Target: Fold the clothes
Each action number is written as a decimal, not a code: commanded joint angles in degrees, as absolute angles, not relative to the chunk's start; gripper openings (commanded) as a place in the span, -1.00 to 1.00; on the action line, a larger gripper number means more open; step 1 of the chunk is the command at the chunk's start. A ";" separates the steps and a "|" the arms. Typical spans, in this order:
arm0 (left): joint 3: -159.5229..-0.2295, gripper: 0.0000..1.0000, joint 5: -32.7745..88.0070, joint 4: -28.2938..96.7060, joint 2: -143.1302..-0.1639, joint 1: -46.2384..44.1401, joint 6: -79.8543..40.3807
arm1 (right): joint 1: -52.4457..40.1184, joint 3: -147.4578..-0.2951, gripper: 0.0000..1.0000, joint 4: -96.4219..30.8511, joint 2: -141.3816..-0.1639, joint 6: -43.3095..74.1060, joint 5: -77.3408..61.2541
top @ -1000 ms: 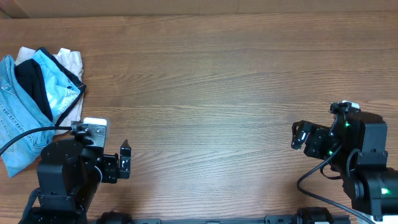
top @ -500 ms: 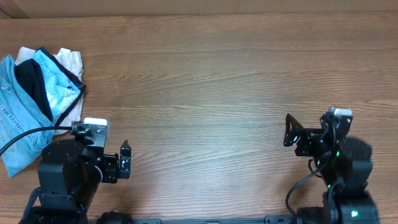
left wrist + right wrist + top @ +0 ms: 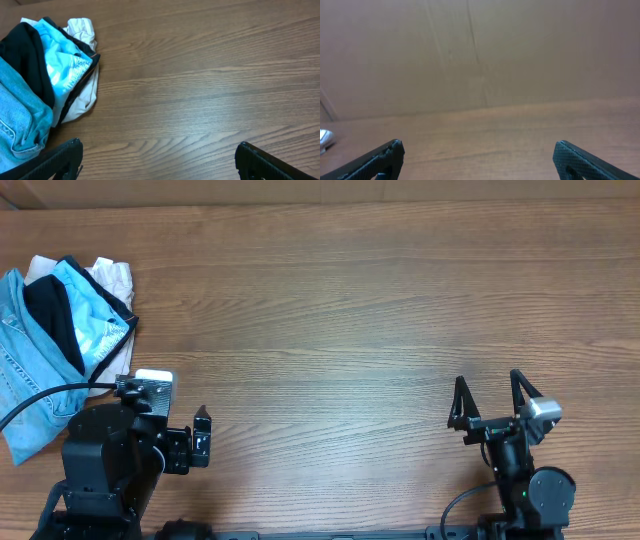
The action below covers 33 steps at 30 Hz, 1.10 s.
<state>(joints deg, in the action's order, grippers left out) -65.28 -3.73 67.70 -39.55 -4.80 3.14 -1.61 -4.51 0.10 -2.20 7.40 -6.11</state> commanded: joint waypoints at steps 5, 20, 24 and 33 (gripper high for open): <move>-65.28 1.00 -4.27 67.66 -39.64 -4.99 2.35 | -2.20 -0.45 1.00 1.23 -0.14 6.79 -2.20; -65.28 1.00 -4.27 67.66 -39.64 -4.99 2.35 | -2.24 -0.45 1.00 -4.69 -0.16 7.44 -1.54; -65.28 1.00 -4.27 67.68 -39.64 -4.99 2.35 | -2.24 -0.45 1.00 -4.69 -0.16 7.44 -1.54; -65.28 1.00 -4.27 67.66 -39.64 -4.99 2.37 | -2.24 -0.45 1.00 -4.69 -0.16 7.44 -1.52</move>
<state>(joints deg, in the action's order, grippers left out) -65.28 -3.73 67.70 -39.55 -4.80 3.14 -1.67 -1.04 -5.13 -0.73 7.31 -2.09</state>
